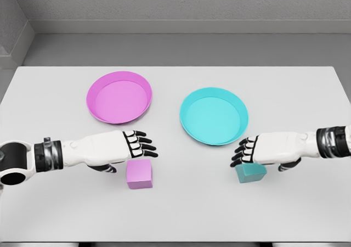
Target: Place the blocks in the corresponding plates according to their colors
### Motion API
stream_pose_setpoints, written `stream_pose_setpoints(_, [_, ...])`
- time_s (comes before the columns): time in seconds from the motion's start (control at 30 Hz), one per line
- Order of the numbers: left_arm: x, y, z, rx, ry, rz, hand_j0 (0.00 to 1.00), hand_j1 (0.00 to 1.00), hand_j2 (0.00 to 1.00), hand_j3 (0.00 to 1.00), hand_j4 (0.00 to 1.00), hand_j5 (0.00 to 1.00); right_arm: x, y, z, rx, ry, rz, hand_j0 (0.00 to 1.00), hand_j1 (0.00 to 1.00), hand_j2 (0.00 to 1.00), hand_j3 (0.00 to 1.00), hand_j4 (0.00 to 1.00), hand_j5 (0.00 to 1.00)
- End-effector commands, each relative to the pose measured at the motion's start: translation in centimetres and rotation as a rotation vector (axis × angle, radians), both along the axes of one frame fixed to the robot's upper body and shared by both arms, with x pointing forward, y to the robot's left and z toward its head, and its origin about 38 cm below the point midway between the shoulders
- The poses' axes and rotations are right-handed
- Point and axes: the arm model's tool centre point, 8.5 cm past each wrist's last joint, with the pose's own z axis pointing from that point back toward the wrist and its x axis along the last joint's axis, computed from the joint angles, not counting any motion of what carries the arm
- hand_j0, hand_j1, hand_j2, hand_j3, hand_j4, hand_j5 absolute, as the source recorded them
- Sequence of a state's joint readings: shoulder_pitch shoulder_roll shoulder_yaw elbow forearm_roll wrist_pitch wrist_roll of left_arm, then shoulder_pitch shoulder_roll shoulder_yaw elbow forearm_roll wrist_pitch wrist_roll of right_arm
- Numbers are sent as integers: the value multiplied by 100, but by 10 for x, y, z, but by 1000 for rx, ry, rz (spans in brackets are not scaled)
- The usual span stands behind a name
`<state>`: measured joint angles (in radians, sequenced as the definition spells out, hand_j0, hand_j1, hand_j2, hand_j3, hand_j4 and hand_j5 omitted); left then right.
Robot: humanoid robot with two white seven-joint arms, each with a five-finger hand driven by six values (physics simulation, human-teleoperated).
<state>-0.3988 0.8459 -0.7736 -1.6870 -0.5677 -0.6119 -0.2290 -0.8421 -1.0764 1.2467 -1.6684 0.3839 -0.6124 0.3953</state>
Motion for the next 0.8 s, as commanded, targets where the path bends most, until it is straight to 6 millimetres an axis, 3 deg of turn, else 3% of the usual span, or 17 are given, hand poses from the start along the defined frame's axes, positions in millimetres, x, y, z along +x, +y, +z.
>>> stream_pose_setpoints(0.0, [0, 1, -4, 1, 15, 5, 100, 100, 100, 100, 100, 100, 5, 5, -4, 8, 6, -4, 100, 100, 100, 100, 100, 100])
stream_pose_setpoints(0.17, [0, 1, -7, 3, 22, 7, 100, 100, 100, 100, 100, 100, 14, 1, -17, -23, 30, -30, 100, 100, 100, 100, 100, 100])
stream_pose_setpoints(0.77, [4, -7, -18, 4, 44, 5, 100, 100, 100, 100, 100, 100, 16, 9, -27, -38, 31, -14, 100, 100, 100, 100, 100, 100])
